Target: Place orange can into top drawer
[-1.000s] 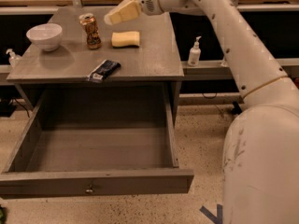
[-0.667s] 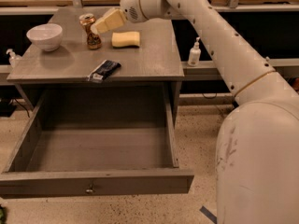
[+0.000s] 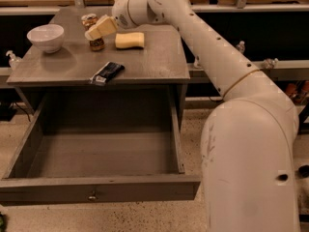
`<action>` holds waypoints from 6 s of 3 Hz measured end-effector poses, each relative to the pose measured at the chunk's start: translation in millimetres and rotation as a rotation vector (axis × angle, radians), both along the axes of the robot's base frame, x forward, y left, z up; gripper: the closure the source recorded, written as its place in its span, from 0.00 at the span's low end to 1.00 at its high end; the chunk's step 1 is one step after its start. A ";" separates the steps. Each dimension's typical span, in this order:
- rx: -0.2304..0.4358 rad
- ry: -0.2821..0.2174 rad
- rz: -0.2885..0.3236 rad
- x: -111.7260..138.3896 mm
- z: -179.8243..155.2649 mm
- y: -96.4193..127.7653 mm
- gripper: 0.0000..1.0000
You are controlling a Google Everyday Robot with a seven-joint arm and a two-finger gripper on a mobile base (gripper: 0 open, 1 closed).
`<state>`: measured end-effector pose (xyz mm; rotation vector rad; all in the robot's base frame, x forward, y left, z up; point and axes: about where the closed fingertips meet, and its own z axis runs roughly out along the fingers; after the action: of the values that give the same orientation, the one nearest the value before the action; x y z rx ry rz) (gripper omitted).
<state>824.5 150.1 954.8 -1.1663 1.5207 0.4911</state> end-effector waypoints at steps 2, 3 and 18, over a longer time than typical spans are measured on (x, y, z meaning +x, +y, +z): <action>0.034 0.013 -0.075 36.6 -11.6 20.5 0.00; 0.035 0.055 -0.083 41.8 -29.7 35.9 0.00; 0.320 -0.027 0.149 -148.7 -42.9 -64.6 1.00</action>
Offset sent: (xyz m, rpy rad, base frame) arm 0.0487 0.0278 -0.0124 0.0604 0.0279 -0.0993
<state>675.8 85.5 912.0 -1.0333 1.2810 0.7849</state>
